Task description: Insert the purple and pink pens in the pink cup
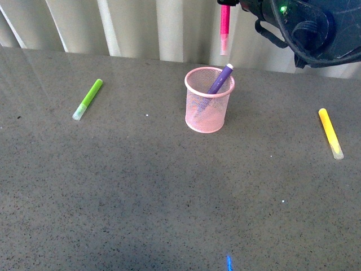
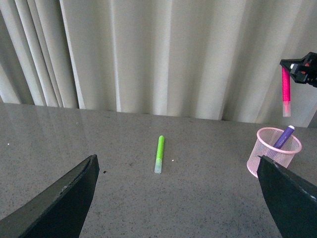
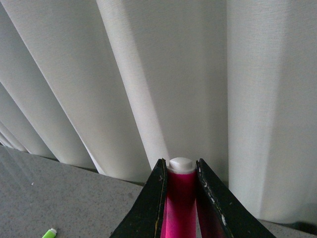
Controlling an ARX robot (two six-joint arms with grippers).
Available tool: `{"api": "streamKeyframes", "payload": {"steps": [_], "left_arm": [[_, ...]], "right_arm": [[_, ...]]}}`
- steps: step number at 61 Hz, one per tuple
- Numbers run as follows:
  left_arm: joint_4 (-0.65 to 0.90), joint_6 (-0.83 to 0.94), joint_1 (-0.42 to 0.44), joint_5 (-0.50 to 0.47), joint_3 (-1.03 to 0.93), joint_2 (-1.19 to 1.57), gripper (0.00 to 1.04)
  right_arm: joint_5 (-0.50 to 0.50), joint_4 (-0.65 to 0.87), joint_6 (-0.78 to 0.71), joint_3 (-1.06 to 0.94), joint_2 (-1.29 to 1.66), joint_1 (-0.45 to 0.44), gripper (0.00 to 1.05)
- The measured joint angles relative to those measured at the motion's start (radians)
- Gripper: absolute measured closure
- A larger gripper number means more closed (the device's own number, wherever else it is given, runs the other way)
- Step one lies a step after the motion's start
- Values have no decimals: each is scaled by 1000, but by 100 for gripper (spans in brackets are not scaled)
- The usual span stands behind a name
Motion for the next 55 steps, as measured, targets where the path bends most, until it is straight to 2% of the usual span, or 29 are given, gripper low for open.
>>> {"api": "streamKeyframes", "payload": {"steps": [24, 29, 44, 46, 53, 55], "left_arm": [[0, 0, 0, 0, 0, 0, 7], [0, 0, 0, 0, 0, 0, 7], [0, 0, 0, 0, 0, 0, 7], [0, 0, 0, 0, 0, 0, 7], [0, 0, 0, 0, 0, 0, 7], [0, 0, 0, 0, 0, 0, 7]], "right_arm": [[-8, 61, 25, -103, -16, 18, 93], [-14, 63, 24, -106, -17, 27, 74], [-14, 67, 26, -117, -24, 37, 33], [-14, 69, 26, -121, -28, 36, 24], [-13, 75, 26, -135, -44, 25, 6], [-13, 77, 26, -140, -50, 22, 5]]}}
